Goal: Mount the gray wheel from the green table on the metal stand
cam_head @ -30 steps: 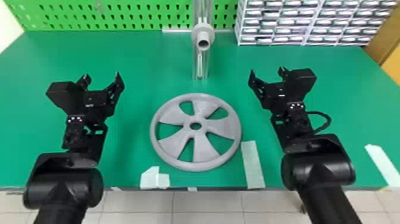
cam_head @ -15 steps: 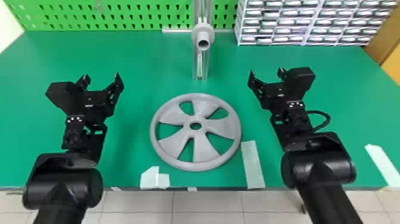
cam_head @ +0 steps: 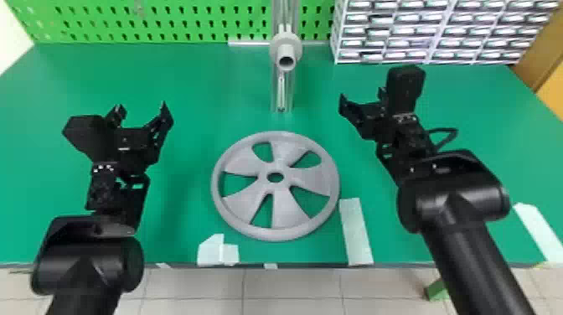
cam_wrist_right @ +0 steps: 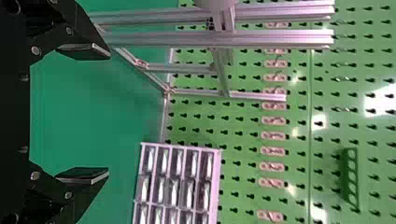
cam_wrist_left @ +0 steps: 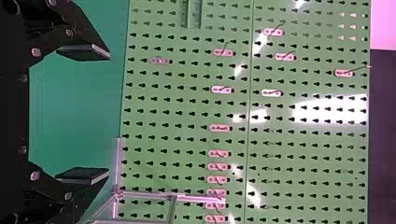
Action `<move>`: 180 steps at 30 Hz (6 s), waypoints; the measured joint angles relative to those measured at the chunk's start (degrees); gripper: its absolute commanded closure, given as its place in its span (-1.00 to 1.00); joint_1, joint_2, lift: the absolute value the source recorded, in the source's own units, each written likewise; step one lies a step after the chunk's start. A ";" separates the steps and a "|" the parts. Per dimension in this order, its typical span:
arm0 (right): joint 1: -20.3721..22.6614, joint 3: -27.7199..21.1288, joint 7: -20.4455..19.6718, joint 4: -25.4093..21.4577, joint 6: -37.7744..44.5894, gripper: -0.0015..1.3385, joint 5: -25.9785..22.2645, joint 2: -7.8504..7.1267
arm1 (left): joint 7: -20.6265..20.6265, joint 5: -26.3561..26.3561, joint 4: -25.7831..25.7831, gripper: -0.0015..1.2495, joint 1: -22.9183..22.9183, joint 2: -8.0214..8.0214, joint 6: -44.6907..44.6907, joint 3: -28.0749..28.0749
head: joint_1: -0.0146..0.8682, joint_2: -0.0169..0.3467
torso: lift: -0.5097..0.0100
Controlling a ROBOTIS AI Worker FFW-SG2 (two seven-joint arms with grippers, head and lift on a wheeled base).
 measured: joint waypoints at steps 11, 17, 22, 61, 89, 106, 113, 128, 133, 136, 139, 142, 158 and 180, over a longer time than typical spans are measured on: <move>-7.09 3.03 5.15 -0.82 15.34 -0.42 0.98 -1.37 | 0.01 -0.10 -0.02 -0.40 0.03 0.00 0.00 -0.01 | 1.00 -0.62 | 0.58; -11.04 4.32 8.75 0.55 21.49 -0.42 2.20 -1.89 | 0.03 -0.24 -0.02 -0.40 -0.01 0.00 0.09 -0.07 | 1.00 -0.62 | 0.58; -14.54 5.27 12.07 2.61 25.63 -0.42 2.94 -2.08 | 0.03 -0.33 -0.02 -0.40 0.00 0.00 0.24 -0.13 | 1.00 -0.62 | 0.58; -34.26 18.20 20.65 22.02 47.87 -0.41 2.61 -1.79 | -0.05 -1.63 -0.43 -0.40 0.10 0.14 1.40 -0.52 | 1.00 -0.62 | 0.58; -35.13 23.18 26.21 23.01 55.52 -0.48 5.00 -1.79 | -0.05 -1.79 -0.80 -0.40 0.27 0.83 2.26 -0.82 | 1.00 -0.62 | 0.58; -37.84 26.22 28.26 27.38 55.31 -0.49 4.82 -0.36 | -0.05 -2.02 -1.03 -0.40 0.03 1.30 2.73 -1.40 | 1.00 -0.62 | 0.58; -38.41 27.59 28.29 29.88 54.94 -0.50 3.69 0.03 | -0.05 -2.16 -1.12 -0.40 -0.07 1.41 2.84 -1.56 | 1.00 -0.62 | 0.58; -41.33 31.56 28.29 35.05 53.66 -0.50 0.55 1.20 | -0.05 -2.71 -1.15 -0.40 -0.52 1.83 3.32 -2.46 | 1.00 -0.62 | 0.58; -41.79 31.63 28.29 35.73 53.47 -0.50 0.46 1.75 | -0.05 -2.72 -1.15 -0.40 -0.64 1.99 3.41 -2.74 | 1.00 -0.62 | 0.58; -41.92 31.46 28.29 36.19 53.29 -0.50 0.63 2.09 | -0.05 -2.77 -1.20 -0.40 -0.80 2.09 3.42 -2.90 | 1.00 -0.62 | 0.58; -41.96 31.38 28.29 36.78 53.02 -0.50 0.72 2.34 | -0.05 -2.85 -1.29 -0.40 -0.92 2.11 3.41 -3.00 | 1.00 -0.62 | 0.58; -41.95 31.39 28.29 37.53 52.69 -0.50 0.75 2.61 | -0.05 -2.89 -1.37 -0.40 -0.96 2.16 3.41 -3.02 | 1.00 -0.62 | 0.58; -41.81 31.54 28.29 40.77 50.69 -0.51 0.90 3.10 | -0.05 -2.90 -1.41 -0.40 -1.22 2.29 3.41 -3.11 | 1.00 -0.62 | 0.58; -41.63 30.96 28.20 43.27 49.07 -0.51 1.50 3.34 | -0.05 -2.90 -1.41 -0.40 -1.22 2.37 3.43 -2.98 | 1.00 -0.62 | 0.58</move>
